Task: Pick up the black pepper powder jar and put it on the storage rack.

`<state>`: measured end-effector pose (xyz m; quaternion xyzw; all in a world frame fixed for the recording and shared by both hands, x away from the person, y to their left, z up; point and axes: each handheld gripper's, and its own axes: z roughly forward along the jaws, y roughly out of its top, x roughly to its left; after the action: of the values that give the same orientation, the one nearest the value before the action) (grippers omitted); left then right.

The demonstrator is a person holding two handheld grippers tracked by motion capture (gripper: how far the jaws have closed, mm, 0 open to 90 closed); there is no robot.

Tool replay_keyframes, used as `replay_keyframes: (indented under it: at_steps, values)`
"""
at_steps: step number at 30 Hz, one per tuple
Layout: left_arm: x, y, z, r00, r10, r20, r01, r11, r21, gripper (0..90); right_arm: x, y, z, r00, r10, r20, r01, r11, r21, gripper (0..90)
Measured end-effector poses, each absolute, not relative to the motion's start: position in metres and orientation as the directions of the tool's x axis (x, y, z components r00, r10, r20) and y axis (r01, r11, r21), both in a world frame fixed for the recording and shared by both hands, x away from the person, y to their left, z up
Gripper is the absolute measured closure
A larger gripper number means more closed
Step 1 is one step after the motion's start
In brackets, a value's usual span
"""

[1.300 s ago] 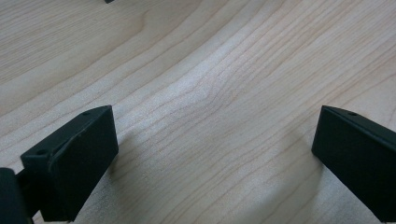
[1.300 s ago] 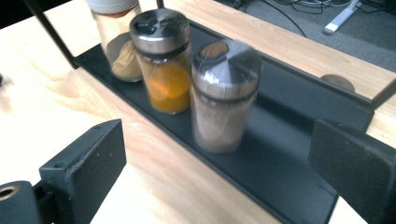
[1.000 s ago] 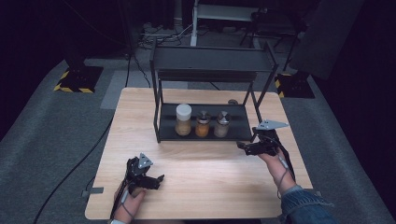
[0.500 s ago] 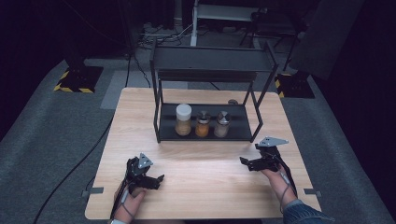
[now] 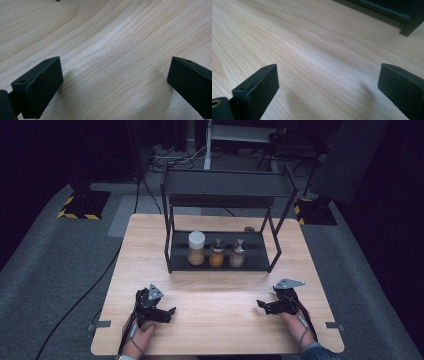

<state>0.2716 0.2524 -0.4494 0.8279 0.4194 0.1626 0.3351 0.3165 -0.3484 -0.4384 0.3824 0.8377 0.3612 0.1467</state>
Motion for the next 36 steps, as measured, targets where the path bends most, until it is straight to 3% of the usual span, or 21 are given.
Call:
replay_keyframes:
  at_steps: [8, 36]
  values:
    - [0.2715, 0.2524, -0.4494, 0.595, 0.804, -0.012, 0.586, -0.424, 0.691, 0.0, 0.3069, -0.3447, -0.4494, -0.664, 0.748, -0.011, 0.515, 0.467, 0.719, 0.4]
    - [0.2712, 0.2521, -0.4494, 0.593, 0.805, -0.012, 0.586, -0.422, 0.691, 0.0, 0.3077, -0.3448, -0.4492, -0.667, 0.745, -0.008, 0.516, 0.470, 0.716, 0.0]
